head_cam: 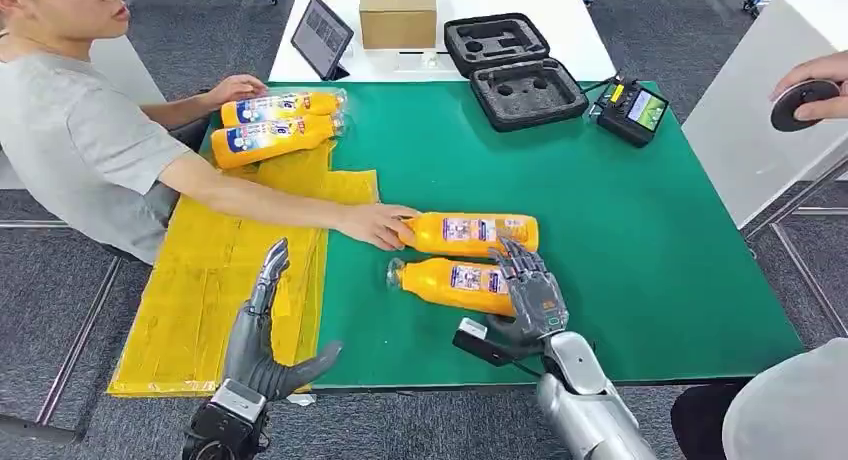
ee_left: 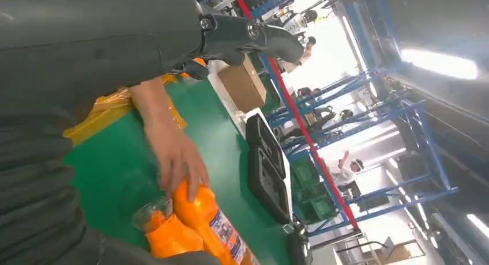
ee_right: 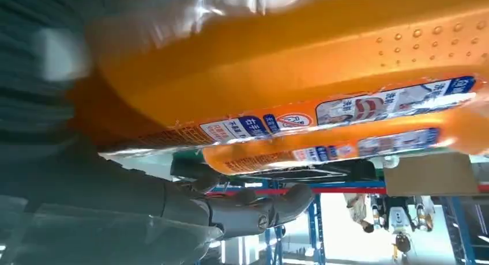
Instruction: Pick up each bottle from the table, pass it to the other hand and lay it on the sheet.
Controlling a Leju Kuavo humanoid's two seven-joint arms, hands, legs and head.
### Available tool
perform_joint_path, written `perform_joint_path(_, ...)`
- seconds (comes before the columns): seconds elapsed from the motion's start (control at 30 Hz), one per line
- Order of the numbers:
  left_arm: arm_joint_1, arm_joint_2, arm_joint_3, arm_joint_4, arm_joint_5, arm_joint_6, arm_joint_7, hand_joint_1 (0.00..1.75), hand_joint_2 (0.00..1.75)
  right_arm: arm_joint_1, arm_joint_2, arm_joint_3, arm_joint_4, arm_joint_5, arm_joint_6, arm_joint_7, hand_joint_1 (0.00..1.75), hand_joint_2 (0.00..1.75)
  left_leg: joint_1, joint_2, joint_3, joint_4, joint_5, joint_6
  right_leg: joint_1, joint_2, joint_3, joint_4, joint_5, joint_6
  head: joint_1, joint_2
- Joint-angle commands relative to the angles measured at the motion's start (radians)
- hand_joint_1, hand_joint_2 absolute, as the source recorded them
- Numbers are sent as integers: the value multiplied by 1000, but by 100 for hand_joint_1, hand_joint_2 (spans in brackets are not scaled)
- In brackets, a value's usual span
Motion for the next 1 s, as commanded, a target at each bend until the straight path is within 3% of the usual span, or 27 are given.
perform_joint_path(0.03,-7,-25,-20,51,-14,9,3,0,175,-88,13,1,201,-7,35,-14,0,175,0,-1,3,-1,0,-1,0,1,3,-1,0,-1,0,0)
perform_joint_path(0.13,-17,-32,-22,52,-16,12,4,0,175,-112,15,3,219,-10,62,-18,0,175,0,-1,4,-1,0,-1,0,1,4,-1,0,-1,0,0)
perform_joint_path(0.3,-131,-39,-36,117,-7,24,12,0,175,-202,36,23,295,-24,270,-4,0,175,0,-1,4,0,1,-1,0,0,3,0,1,-1,0,0)
perform_joint_path(0.33,-145,-39,-38,124,-2,26,13,0,175,-208,37,25,300,-29,295,-10,169,175,0,-1,5,0,1,-1,0,1,4,0,1,-1,0,0)
perform_joint_path(0.53,-143,-34,-40,135,11,45,9,0,175,-226,32,47,346,-28,425,15,175,175,1,1,13,-1,1,0,0,3,11,-1,2,-1,0,0)
perform_joint_path(0.8,16,-38,-29,43,-51,37,3,0,175,-144,42,57,285,-47,331,-31,173,175,1,5,20,-2,0,0,1,7,16,-3,3,-3,0,0)
perform_joint_path(1.0,9,-39,-34,67,-70,10,3,0,175,-88,45,59,241,-56,286,-41,159,175,2,3,19,-2,-1,-1,1,5,16,-3,2,-3,0,0)
